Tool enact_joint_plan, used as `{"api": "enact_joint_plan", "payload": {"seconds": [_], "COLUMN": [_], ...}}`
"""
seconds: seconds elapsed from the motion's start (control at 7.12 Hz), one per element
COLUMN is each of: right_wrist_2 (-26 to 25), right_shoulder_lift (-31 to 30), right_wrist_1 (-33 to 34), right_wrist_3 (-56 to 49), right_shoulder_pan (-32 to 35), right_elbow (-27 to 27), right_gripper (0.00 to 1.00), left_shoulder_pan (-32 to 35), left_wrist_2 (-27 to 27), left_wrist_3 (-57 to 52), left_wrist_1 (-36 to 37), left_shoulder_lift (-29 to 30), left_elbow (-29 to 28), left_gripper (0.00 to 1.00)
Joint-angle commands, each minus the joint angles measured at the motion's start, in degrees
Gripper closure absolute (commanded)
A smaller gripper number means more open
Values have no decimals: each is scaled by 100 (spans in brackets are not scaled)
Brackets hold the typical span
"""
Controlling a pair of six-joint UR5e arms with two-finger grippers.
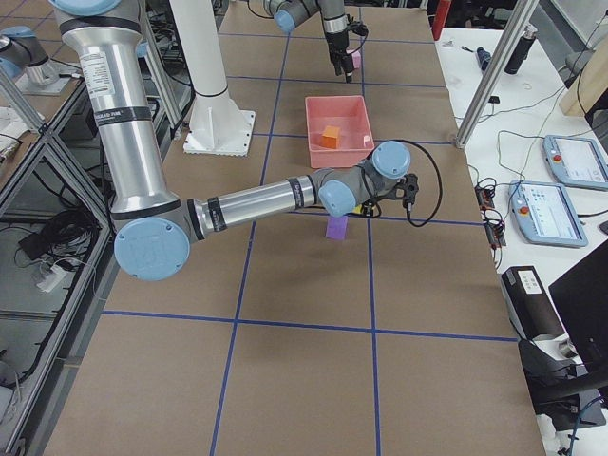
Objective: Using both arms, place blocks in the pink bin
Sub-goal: 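Lower the yellow cube into the bin while the left gripper nears the lavender cube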
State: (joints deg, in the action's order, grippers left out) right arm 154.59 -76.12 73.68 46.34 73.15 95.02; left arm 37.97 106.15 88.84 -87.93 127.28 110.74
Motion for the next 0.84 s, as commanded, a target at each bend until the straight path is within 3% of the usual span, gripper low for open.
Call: {"api": "enact_joint_plan", "payload": {"seconds": [0.0, 0.14, 0.42, 0.7], "right_wrist_2": [81, -338, -1366, -2419], "right_shoulder_lift": [909, 1219, 1562, 2649], "right_wrist_1": [147, 147, 312, 1906], "right_wrist_3": [1327, 1751, 1992, 2011], "right_shoulder_pan": [-500, -869, -1617, -2354], "right_elbow": [262, 332, 509, 500], "right_gripper": [100, 100, 100, 100], "left_shoulder_pan": [777, 1392, 2081, 2268], "left_wrist_2": [533, 1017, 1100, 1109], "left_wrist_3": [-1756, -2974, -4282, -4874], "left_wrist_1": [13, -13, -101, -110], "left_shoulder_lift": [-1183, -1727, -2285, -2505], "left_elbow": [606, 580, 362, 185], "left_gripper": [0, 0, 0, 0]}}
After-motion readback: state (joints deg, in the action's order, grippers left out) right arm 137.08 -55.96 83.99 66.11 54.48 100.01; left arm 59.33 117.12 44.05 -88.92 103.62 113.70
